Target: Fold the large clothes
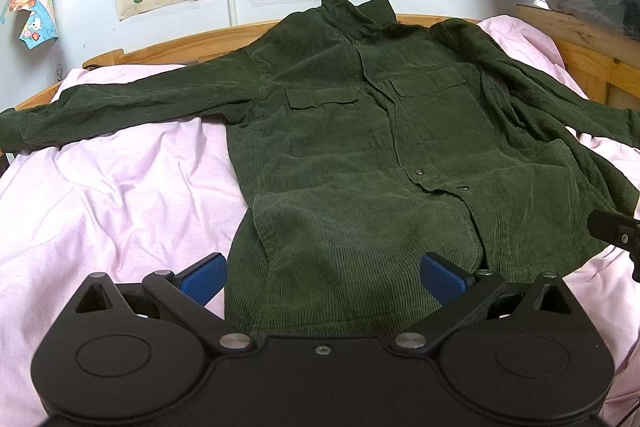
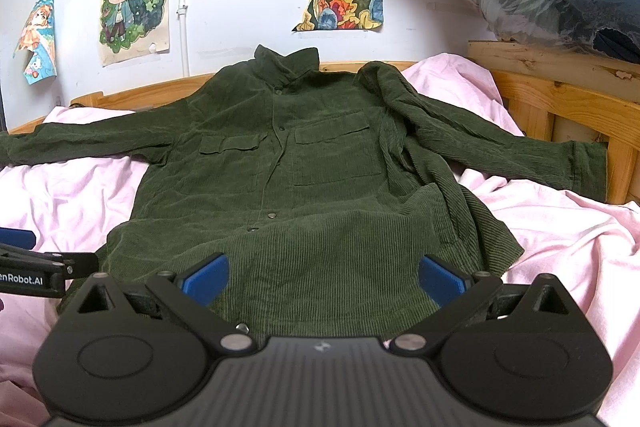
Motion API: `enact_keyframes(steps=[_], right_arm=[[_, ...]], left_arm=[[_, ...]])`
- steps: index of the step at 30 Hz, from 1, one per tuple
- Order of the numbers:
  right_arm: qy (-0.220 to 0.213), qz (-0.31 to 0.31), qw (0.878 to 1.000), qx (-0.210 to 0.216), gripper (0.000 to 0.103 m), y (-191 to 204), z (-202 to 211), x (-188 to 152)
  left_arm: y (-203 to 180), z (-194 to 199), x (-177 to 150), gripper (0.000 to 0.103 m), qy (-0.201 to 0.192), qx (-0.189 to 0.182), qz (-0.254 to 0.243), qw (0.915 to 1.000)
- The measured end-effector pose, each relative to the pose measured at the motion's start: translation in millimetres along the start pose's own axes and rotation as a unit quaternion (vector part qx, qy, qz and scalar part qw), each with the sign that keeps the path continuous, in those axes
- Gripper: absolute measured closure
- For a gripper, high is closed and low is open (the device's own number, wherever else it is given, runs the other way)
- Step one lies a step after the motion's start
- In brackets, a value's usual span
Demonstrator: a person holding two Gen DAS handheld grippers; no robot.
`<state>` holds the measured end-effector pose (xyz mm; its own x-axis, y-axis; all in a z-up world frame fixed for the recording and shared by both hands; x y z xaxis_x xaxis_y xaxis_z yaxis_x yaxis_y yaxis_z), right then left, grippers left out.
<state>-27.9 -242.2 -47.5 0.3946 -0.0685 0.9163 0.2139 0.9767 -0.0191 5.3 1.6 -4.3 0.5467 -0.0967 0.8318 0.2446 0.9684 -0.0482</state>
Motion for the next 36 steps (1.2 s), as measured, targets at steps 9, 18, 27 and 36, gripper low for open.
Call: enact_keyframes(steps=[9,18,27,36], right_arm=[[-0.001,-0.005,1.000,-0.030,0.000,-2.1,-3.5,-1.2],[-0.004,-0.045,0.998,-0.047,0.000,-17.2,-1.5,3.3],[-0.007,-0.063,0.996,-0.062,0.000,-17.4,-3.0,9.4],[-0.009,-0.059,0.994,-0.086,0.000,-10.0,-9.4,18.3]], left_arm=[[2.4,-4.7,-0.9,0.001,0.013,0.004,-0.001,0.9999],[6.0,-8.9,1.5,0.001,0.015,0.006,-0.009,0.9998],[10.4,-19.8,17.9,0.001,0.016,0.014,0.000,0.9998],[6.2,-36.5,52.1,0.001,0.009,-0.001,-0.023,0.9997]])
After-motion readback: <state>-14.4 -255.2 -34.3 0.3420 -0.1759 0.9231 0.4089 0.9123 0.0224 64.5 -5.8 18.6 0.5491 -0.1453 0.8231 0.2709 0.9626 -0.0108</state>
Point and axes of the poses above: each gripper's, at about its wrist camera, not at the fingertips, and z roughly against the way its jaws point, y to its left, x to its top, the point moved 1 cm from there along -z, roughly the way its jaws point, and after that the axes turned 13 degrees about -x, right-handed, at the moved point
